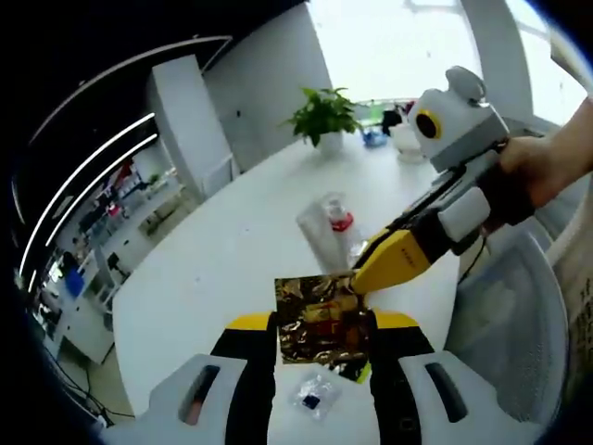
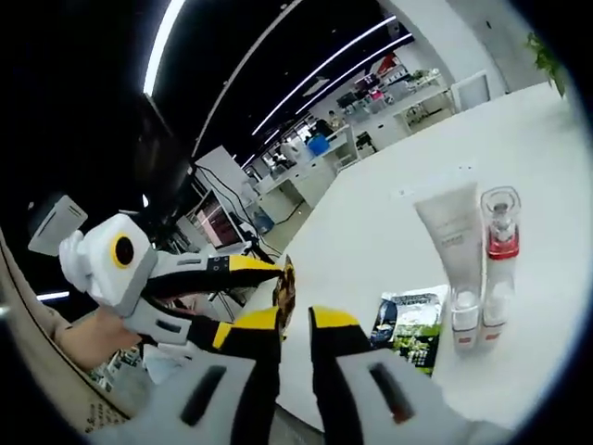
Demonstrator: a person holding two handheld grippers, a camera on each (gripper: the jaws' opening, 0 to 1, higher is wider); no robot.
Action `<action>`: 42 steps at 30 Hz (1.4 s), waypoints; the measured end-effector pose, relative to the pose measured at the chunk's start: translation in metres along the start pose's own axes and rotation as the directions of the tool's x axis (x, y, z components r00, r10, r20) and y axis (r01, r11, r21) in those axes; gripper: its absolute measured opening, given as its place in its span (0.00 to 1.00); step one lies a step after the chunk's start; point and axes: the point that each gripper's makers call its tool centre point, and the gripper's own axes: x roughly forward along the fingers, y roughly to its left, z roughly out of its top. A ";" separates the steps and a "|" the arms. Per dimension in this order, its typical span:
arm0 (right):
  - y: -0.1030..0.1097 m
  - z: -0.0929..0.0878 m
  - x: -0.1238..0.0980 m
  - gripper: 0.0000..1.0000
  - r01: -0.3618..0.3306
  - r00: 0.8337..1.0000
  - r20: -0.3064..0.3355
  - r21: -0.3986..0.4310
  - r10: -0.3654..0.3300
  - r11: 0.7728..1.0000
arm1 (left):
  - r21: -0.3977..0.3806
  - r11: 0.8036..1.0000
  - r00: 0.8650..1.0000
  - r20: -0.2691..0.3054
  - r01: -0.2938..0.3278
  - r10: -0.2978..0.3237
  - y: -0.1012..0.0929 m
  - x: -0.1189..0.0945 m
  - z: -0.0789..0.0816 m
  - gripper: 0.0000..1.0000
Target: Arrange the skincare products in the storage area until every visible bottle or jar stands upright without overlapping.
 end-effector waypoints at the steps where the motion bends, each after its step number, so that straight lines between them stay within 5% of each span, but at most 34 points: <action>1: 0.000 0.001 0.001 0.08 -0.002 1.000 0.004 0.000 0.002 1.000 | 0.001 1.000 1.000 -0.001 -0.001 0.001 0.000 0.000 0.000 0.36; 17: -0.003 0.005 -0.002 0.01 -0.010 0.999 0.046 0.066 0.007 0.998 | -0.041 0.999 1.000 0.013 0.018 -0.018 -0.002 0.003 0.001 0.36; 23: -0.010 0.013 -0.008 0.01 0.000 0.995 0.095 0.136 -0.013 0.991 | -0.202 0.979 0.998 0.056 0.020 -0.009 0.003 0.001 -0.001 0.38; 26: -0.013 0.016 -0.011 0.01 -0.004 0.992 0.126 0.186 -0.020 0.982 | -0.356 0.934 0.995 0.095 0.028 0.007 0.009 -0.003 -0.006 0.40; 30: -0.012 0.023 -0.017 0.01 -0.039 0.981 0.192 0.297 -0.020 0.954 | -0.607 0.788 0.988 0.157 0.103 -0.008 0.011 -0.005 -0.016 0.40; 32: -0.010 0.027 -0.019 0.01 -0.067 0.974 0.228 0.341 -0.013 0.938 | -0.646 0.747 0.976 0.216 0.159 -0.021 0.008 -0.008 -0.012 0.38; 33: -0.009 0.028 -0.020 0.01 -0.079 0.971 0.241 0.352 -0.009 0.933 | -0.693 0.690 0.962 0.272 0.210 -0.021 0.006 -0.011 -0.006 0.37; 34: -0.008 0.030 -0.021 0.01 -0.095 0.966 0.257 0.377 -0.005 0.921 | -0.714 0.656 0.952 0.305 0.246 -0.025 0.004 -0.013 -0.002 0.37; 35: -0.006 0.031 -0.021 0.01 -0.109 0.964 0.267 0.392 0.001 0.913 | -0.751 0.583 0.930 0.368 0.309 -0.019 0.004 -0.015 0.005 0.37; 36: -0.005 0.032 -0.021 0.01 -0.123 0.960 0.279 0.407 0.005 0.905 | -0.772 0.536 0.918 0.397 0.343 -0.016 0.002 -0.017 0.009 0.37; 38: -0.002 0.035 -0.021 0.01 -0.152 0.951 0.309 0.437 0.011 0.886 | -0.786 0.465 0.886 0.464 0.407 0.009 0.003 -0.021 0.018 0.35; 40: 0.000 0.037 -0.021 0.01 -0.177 0.944 0.330 0.462 0.017 0.869 | -0.788 0.438 0.871 0.491 0.432 0.024 0.002 -0.022 0.021 0.32; 42: 0.002 0.037 -0.021 0.01 -0.200 0.936 0.351 0.494 0.016 0.847 | -0.794 0.439 0.878 0.479 0.422 0.023 0.000 -0.020 0.019 0.32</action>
